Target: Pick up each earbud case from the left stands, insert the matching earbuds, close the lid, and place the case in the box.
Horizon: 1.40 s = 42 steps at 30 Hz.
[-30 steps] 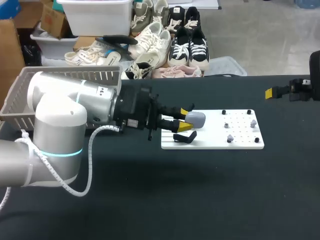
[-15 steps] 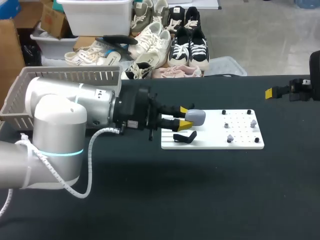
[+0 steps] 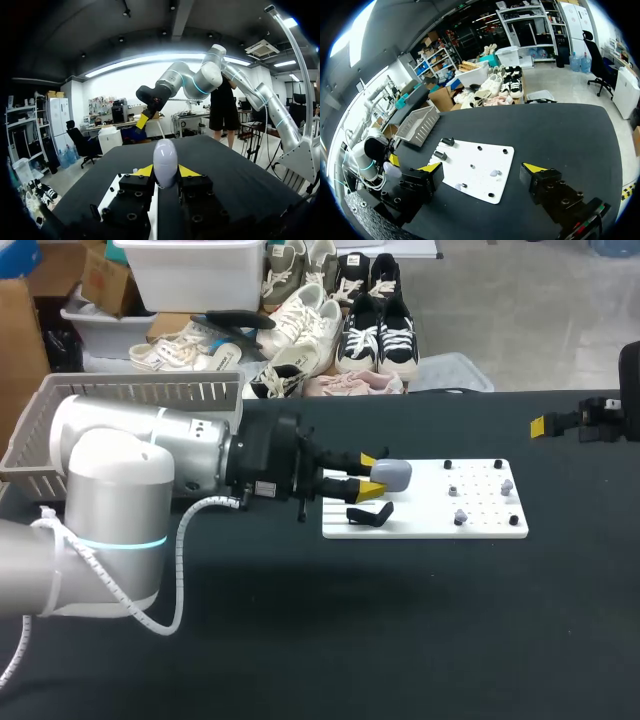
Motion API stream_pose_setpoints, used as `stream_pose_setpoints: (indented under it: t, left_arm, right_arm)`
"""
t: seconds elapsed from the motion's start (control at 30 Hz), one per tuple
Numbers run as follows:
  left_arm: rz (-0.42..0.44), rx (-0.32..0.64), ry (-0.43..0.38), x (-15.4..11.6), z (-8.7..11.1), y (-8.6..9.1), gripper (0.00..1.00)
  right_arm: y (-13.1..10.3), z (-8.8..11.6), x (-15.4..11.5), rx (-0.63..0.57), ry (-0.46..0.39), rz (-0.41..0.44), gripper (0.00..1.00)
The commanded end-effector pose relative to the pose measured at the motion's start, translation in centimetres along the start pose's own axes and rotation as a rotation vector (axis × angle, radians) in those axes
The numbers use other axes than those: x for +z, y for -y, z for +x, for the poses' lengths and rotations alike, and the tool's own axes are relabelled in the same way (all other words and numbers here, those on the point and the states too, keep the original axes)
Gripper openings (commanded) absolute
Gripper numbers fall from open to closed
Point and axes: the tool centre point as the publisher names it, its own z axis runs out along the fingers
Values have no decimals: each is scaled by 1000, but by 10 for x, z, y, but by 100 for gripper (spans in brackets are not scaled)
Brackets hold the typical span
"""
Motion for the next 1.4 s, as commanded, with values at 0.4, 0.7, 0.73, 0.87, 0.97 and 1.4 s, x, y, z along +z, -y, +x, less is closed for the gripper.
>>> stream_pose_setpoints:
  t: [0.4,0.7,0.73,0.87,0.97,1.4]
  left_arm:
    - [9,-24,95,22,19,6,0]
    - [54,-20,93,31,25,5,0]
    - [57,-23,93,32,26,4,0]
    - [60,-27,93,33,28,2,0]
    - [60,-31,90,34,31,1,0]
    - [47,-30,85,30,35,0,0]
  right_arm:
    - [1,0,0,-1,0,-2,100]
    - [-10,9,-4,-48,0,-4,100]
    - [-16,10,-7,-68,4,-8,100]
    - [-35,15,-12,-131,9,-25,100]
    - [-50,22,-15,-172,3,-45,100]
    - [-101,55,-12,-261,-62,-131,100]
